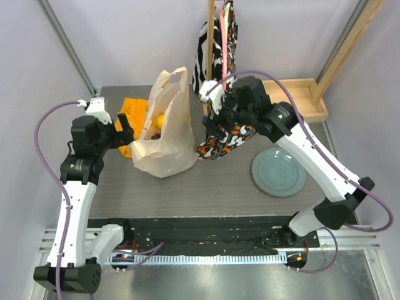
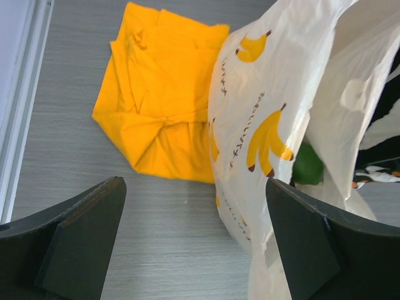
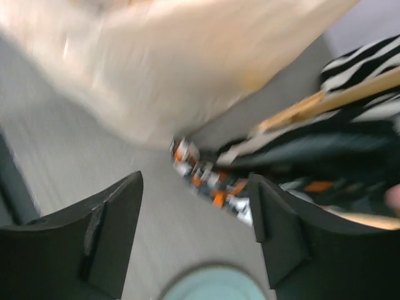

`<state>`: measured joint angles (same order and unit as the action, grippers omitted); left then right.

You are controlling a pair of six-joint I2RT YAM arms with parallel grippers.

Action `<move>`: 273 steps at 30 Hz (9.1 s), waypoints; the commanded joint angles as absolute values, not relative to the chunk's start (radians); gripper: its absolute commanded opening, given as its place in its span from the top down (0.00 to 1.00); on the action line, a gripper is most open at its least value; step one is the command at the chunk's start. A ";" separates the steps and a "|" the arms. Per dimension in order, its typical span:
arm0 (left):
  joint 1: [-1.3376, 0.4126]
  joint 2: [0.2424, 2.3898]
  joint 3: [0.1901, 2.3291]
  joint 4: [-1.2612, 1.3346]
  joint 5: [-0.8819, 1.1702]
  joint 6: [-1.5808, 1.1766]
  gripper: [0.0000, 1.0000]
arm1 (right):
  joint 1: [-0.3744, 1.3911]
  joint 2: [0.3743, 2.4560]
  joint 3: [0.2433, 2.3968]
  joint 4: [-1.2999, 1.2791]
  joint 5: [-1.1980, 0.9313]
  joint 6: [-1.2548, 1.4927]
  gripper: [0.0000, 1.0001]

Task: Take the fake fruits out of the plastic bag
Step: Adjust the distractor at the center of the board, then adjust the plastic bag at the center of the board.

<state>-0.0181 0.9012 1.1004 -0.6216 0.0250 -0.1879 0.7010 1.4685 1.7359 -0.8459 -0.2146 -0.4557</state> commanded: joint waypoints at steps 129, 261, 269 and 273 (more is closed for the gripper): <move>0.238 1.234 1.529 -0.875 0.520 -0.414 1.00 | 0.710 2.290 2.480 0.074 0.202 -0.898 0.99; 0.040 1.241 1.776 -1.219 0.310 0.555 1.00 | 0.876 1.647 1.390 -0.314 -0.088 -0.273 0.99; 0.038 1.307 1.876 -0.943 0.501 0.381 0.99 | 0.940 1.522 1.316 -0.465 -0.301 -0.330 0.99; 0.028 1.336 1.860 -1.332 0.600 0.510 1.00 | 0.937 1.517 1.272 -0.482 -0.304 -0.415 0.98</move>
<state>0.0307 1.3243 1.8603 -1.0794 0.4671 0.4313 0.9463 1.5078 1.3342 -0.4129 -0.2577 -0.3367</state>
